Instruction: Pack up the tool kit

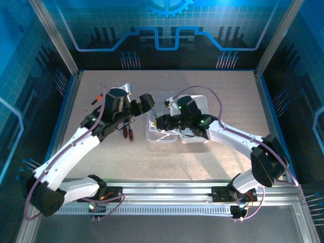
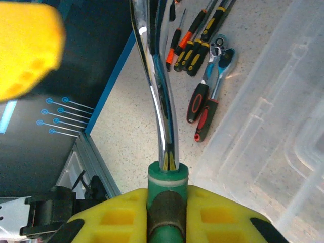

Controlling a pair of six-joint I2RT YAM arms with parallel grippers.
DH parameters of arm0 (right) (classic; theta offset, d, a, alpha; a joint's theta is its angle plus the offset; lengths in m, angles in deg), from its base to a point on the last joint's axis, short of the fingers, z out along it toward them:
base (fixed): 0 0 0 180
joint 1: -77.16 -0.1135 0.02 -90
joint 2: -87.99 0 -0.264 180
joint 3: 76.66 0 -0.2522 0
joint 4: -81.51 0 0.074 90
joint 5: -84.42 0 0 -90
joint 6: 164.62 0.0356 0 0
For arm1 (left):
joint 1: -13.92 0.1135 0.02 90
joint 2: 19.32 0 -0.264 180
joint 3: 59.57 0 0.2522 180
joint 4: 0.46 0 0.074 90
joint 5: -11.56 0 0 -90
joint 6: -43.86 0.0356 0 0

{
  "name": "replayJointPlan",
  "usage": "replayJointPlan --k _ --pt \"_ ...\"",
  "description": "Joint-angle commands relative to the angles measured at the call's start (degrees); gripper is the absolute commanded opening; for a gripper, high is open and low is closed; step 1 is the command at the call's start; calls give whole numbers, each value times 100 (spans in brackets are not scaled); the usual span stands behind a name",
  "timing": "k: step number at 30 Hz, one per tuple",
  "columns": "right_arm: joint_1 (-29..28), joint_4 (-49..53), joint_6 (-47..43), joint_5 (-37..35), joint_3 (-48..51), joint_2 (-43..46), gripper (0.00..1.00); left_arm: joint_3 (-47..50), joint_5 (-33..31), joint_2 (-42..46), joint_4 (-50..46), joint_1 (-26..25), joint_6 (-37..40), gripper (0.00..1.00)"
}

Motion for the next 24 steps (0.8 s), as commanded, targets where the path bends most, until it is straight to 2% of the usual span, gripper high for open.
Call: replayJointPlan --k 1,3,7,13,17,24 --pt "208 -6 -214 -125 151 496 11 248 -736 449 27 26 282 99" --pt "363 147 -292 -154 259 706 12 545 -1020 682 -33 80 241 99" --pt "863 492 -471 -170 509 1152 12 1312 -1203 1124 122 293 -33 99" --pt "2161 1001 -776 -97 1041 1666 12 2106 -1131 1328 -9 698 -507 99" --pt "2681 1113 -937 -259 1261 1563 12 2406 -1043 1302 81 807 -658 99" --pt "2809 791 -964 -417 1236 592 12 2523 -788 948 253 891 -817 99"
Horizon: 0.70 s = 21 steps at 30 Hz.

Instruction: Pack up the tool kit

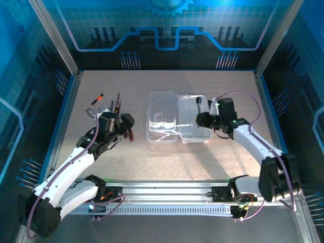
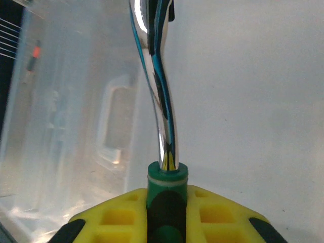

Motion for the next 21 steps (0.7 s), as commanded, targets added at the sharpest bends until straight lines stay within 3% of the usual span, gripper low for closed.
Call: replayJointPlan --k 1,10,21 --pt "51 -327 -142 -77 -49 -443 12 28 212 -207 161 77 -164 99" --pt "29 -450 -189 0 -465 -1613 12 -35 453 -507 158 131 -120 99" --pt "-72 -302 -266 139 -1040 -2324 15 -135 572 -497 54 223 -25 99"
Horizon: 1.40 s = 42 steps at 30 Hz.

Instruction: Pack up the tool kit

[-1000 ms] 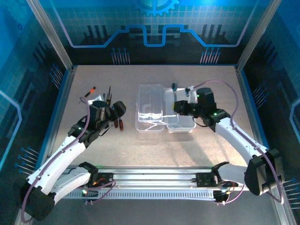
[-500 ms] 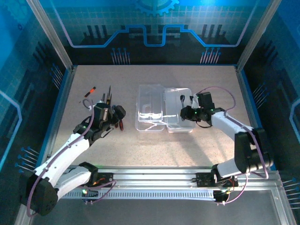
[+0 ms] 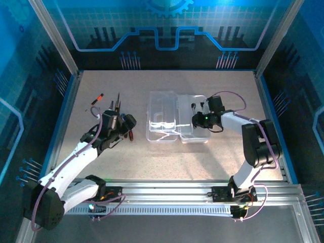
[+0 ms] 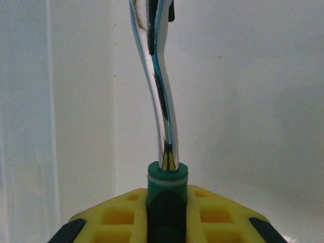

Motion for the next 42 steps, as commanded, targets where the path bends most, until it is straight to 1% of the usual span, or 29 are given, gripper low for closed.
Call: replayJointPlan --k 1,7,10,13,16,22,26,29,35,38,40,42 --pt "-70 -37 -136 216 -302 -176 15 -149 123 1 -32 63 37 99" --pt "-90 46 -155 413 -427 -388 17 -191 203 -8 -57 72 34 99" --pt "-108 86 -152 404 -413 -384 18 -210 237 -21 -80 72 16 99" --pt "-117 167 -184 359 -432 -360 23 -234 259 -36 -88 73 34 99" --pt "-121 248 -207 382 -491 -388 26 -276 270 -64 -102 81 40 99" --pt "-146 255 -178 475 -536 -452 27 -289 308 -72 -125 81 70 99" --pt "-139 59 -23 793 -455 -343 28 -312 308 -69 -171 90 121 99" --pt "-141 -45 116 1004 -413 -157 31 -322 299 -78 -168 99 131 99" --pt "-81 55 146 1044 -393 204 32 -309 321 -104 -131 107 135 99" --pt "-8 145 97 933 -363 368 29 -272 334 -135 -79 114 155 99" --pt "26 212 44 794 -315 529 25 -274 341 -183 -78 121 187 99" --pt "67 258 15 750 -274 721 23 -288 387 -263 -95 133 264 98"
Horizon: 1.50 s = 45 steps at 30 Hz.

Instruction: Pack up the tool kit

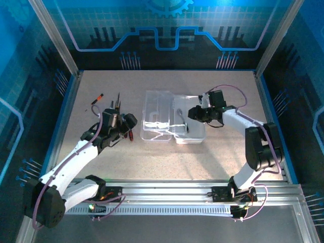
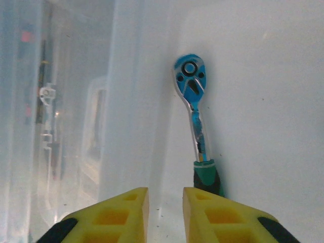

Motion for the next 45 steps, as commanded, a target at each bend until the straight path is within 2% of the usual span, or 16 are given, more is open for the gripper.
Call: replayJointPlan --k 1,8,10,15,17,18,22,26,29,45 --pt "97 168 -55 -16 117 390 23 -175 155 -140 -106 75 206 96" --pt "114 412 -183 -445 294 1306 18 -524 -125 -838 -675 205 807 82" --pt "114 451 -182 -492 384 1592 18 -679 -154 -1131 -737 309 1041 74" --pt "109 485 -144 -476 622 2167 17 -1151 22 -1924 -673 707 1633 44" --pt "119 478 -126 -472 796 2332 17 -1412 74 -2278 -714 777 1822 24" --pt "114 481 -113 -470 848 2398 17 -1534 25 -2461 -760 786 1884 22" --pt "120 459 -98 -456 1041 2579 18 -2035 -105 -3229 -984 905 2061 23" --pt "143 478 -117 -436 1162 2681 18 -2425 134 -3903 -977 1122 2248 24" --pt "176 477 -121 -393 1232 2751 18 -2756 -32 -4340 -1134 1147 2411 24" --pt "285 435 -104 -313 1333 2823 19 -3073 476 -5283 -975 1302 2421 24"
